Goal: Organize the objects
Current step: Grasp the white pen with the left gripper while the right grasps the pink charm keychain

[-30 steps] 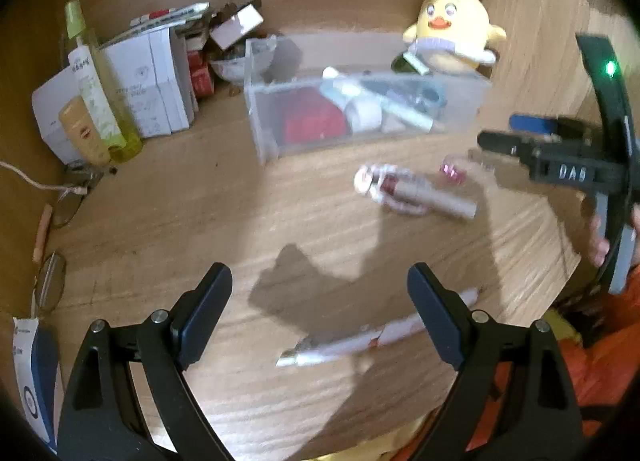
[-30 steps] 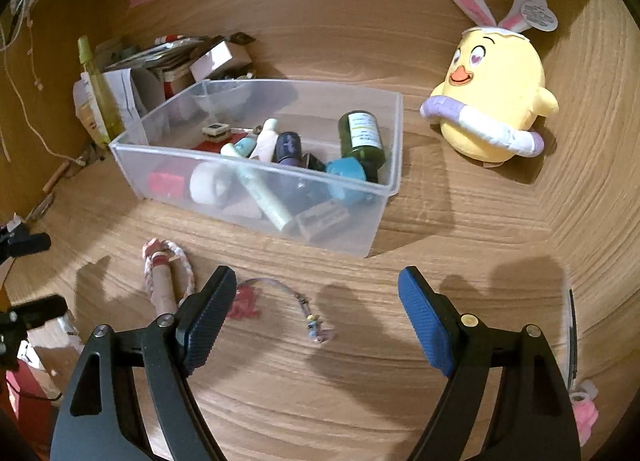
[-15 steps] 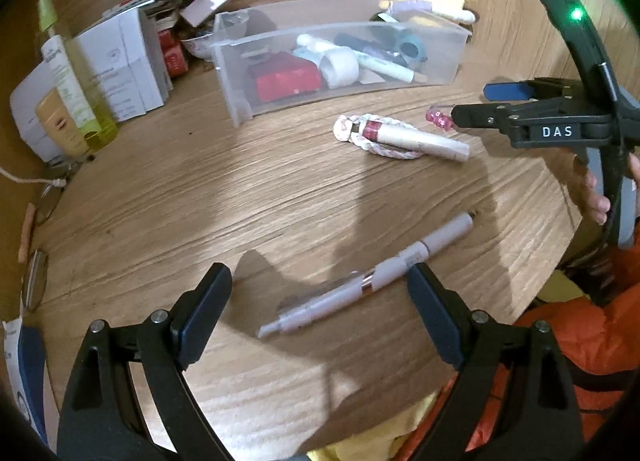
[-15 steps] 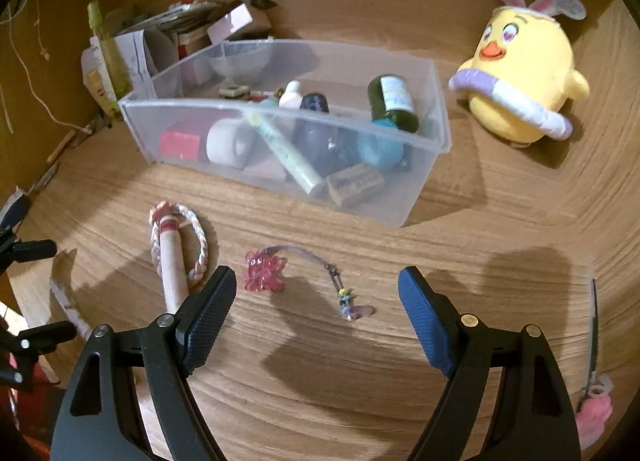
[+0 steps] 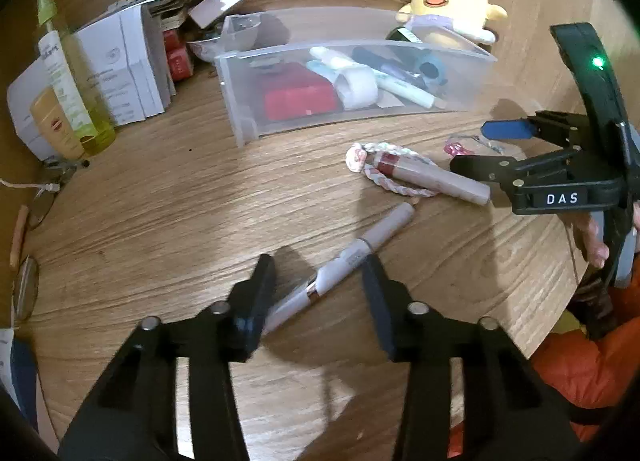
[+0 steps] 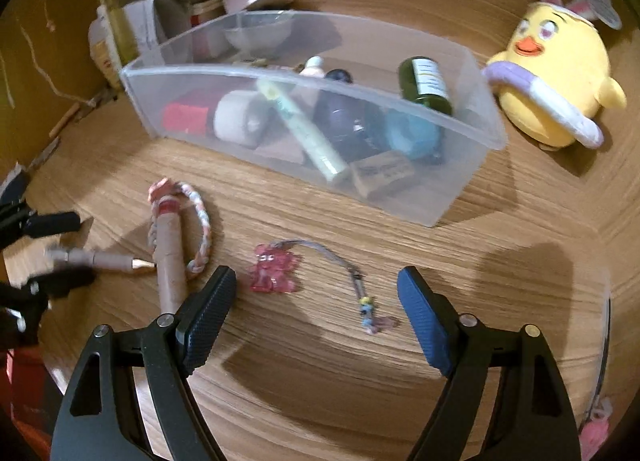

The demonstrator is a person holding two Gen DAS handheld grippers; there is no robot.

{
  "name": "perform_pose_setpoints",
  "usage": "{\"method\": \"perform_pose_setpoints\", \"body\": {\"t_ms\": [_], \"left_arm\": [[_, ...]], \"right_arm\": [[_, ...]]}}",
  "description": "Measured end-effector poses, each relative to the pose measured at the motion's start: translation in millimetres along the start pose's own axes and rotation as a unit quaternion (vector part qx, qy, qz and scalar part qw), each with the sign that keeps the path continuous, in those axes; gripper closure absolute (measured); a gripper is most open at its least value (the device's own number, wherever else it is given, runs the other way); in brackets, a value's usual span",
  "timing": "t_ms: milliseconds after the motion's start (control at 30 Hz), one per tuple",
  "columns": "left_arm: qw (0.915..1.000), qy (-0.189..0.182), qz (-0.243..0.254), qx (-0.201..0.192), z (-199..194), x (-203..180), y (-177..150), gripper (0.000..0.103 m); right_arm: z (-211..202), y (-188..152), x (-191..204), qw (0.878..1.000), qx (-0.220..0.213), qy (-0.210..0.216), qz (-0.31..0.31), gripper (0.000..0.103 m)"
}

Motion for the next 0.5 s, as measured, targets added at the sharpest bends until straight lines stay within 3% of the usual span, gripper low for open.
{"method": "perform_pose_setpoints", "body": {"t_ms": [100, 267, 500], "left_arm": [[0.9999, 0.009, -0.010, 0.002, -0.3, 4.5, 1.8, 0.074], [0.9991, 0.012, -0.040, 0.012, -2.1, 14.2, 3.1, 0.088], [0.9994, 0.006, -0.031, 0.013, 3.0, 8.2, 8.6, 0.088]], "right_arm": [[-0.3, 2.4, 3.3, 1.000, -0.008, 0.005, -0.005, 0.042], [-2.3, 6.8, 7.6, 1.000, -0.020, 0.009, -0.014, 0.081], [-3.5, 7.3, 8.2, 1.000, -0.028, 0.007, -0.009, 0.081]]}}
Point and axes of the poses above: each gripper's, at about its wrist camera, not at the fingertips, and z roughly the way its jaws point, x to its left, y to its top, the point moved 4 cm from there along z, roughly the way its jaws point, and after that the axes turned 12 degrees about -z, right-handed, at the moved point
